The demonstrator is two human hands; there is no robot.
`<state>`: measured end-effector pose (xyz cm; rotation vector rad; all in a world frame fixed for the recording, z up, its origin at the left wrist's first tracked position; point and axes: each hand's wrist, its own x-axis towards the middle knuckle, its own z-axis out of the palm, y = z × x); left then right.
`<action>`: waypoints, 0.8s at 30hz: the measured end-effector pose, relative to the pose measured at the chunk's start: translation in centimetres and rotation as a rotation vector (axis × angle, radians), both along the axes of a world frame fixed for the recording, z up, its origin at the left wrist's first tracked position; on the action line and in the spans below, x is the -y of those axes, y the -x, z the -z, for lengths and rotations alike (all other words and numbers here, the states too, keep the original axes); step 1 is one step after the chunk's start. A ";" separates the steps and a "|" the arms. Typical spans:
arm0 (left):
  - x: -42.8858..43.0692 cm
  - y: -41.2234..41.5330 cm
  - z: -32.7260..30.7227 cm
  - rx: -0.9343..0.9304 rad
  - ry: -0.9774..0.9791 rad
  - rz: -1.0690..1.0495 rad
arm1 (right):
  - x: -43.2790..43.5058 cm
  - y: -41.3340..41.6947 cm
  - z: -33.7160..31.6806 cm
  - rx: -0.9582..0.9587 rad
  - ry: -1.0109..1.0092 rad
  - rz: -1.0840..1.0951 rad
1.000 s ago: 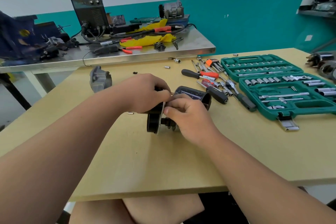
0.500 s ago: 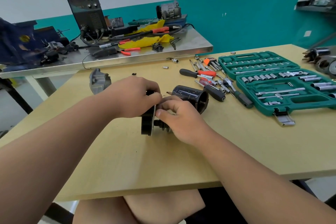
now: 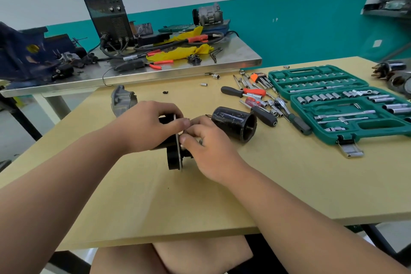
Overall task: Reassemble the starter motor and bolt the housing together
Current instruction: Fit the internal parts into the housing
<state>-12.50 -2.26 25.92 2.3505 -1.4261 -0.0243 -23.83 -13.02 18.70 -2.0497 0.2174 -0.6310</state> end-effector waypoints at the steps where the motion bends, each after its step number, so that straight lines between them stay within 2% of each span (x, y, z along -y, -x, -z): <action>1: -0.2 -0.2 0.2 -0.010 0.024 -0.005 | -0.1 -0.2 -0.1 -0.002 0.045 0.010; 5: -0.4 -1.1 0.6 -0.021 0.102 -0.068 | -0.8 -1.1 -0.5 0.006 0.258 0.069; 13: -1.9 -1.9 1.7 -0.101 0.169 -0.109 | -0.5 -1.5 -1.9 -0.035 0.287 -0.076; 20: -3.0 -1.7 1.7 -0.100 0.099 -0.013 | -0.9 -1.3 -2.3 0.032 0.640 -0.057; 22: -3.1 -1.5 1.7 -0.087 0.113 -0.001 | -1.1 -1.2 -2.1 0.018 0.589 -0.050; 24: -3.3 -1.2 1.8 -0.068 0.135 0.011 | -1.3 -0.9 -1.9 -0.008 0.427 -0.077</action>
